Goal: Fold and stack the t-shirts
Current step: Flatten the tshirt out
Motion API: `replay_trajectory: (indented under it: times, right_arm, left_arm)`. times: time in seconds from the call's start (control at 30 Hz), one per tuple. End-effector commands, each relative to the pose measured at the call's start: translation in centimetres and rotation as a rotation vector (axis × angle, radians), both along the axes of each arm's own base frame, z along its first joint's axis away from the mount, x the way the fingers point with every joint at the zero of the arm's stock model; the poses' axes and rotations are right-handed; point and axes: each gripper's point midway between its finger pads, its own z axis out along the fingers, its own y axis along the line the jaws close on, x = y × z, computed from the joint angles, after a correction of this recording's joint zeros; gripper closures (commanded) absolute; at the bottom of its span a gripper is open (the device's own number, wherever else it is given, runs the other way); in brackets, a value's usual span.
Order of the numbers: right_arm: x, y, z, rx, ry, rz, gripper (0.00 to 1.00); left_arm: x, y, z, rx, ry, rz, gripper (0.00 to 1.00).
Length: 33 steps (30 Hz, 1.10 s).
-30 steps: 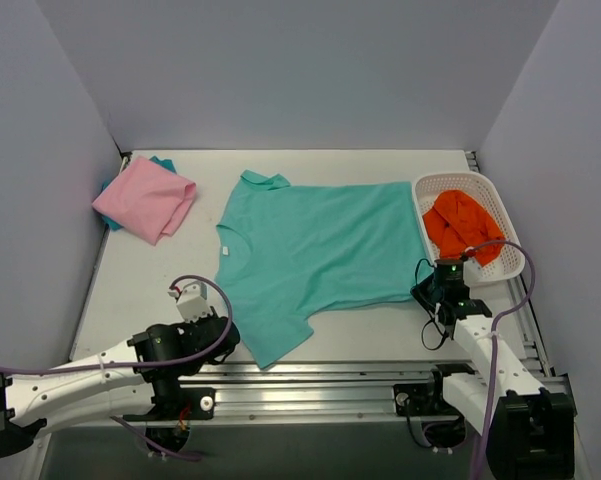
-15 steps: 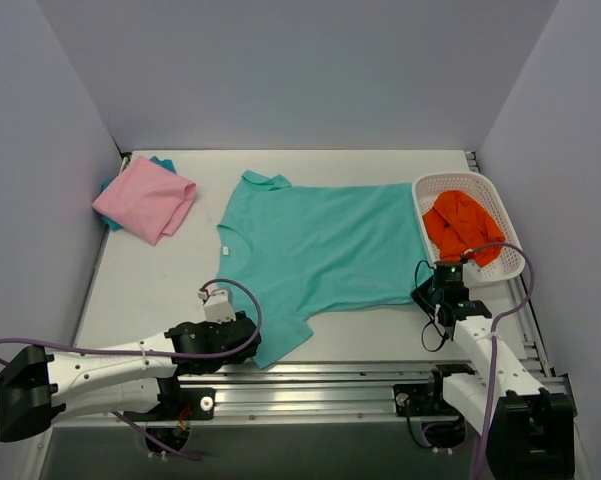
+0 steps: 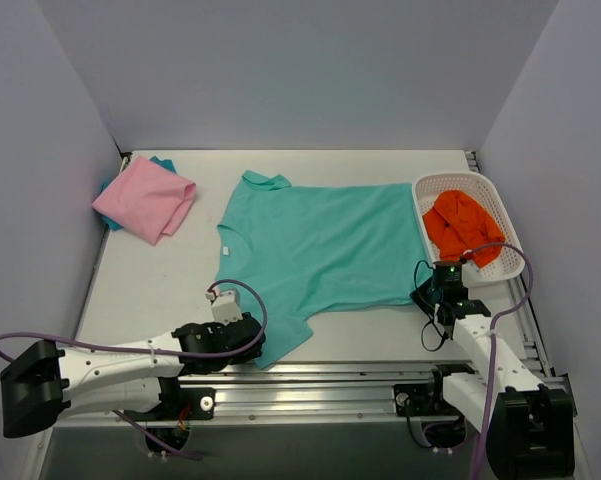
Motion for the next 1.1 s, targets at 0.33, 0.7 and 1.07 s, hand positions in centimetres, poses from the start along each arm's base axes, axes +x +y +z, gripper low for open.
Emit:
replay_trajectory:
  times: [0.33, 0.7, 1.07]
  right_arm:
    - [0.0, -0.3, -0.2, -0.013, 0.007, 0.001, 1.00]
    - [0.0, -0.3, -0.3, -0.014, 0.014, 0.003, 1.00]
    - [0.0, -0.3, -0.3, -0.014, 0.014, 0.001, 1.00]
  left_arm:
    - [0.4, -2.1, -0.1, -0.042, 0.003, -0.029, 0.49]
    - [0.4, -2.7, -1.3, -0.009, 0.024, -0.040, 0.65]
    - [0.5, -3.1, -2.3, 0.024, 0.042, -0.049, 0.98]
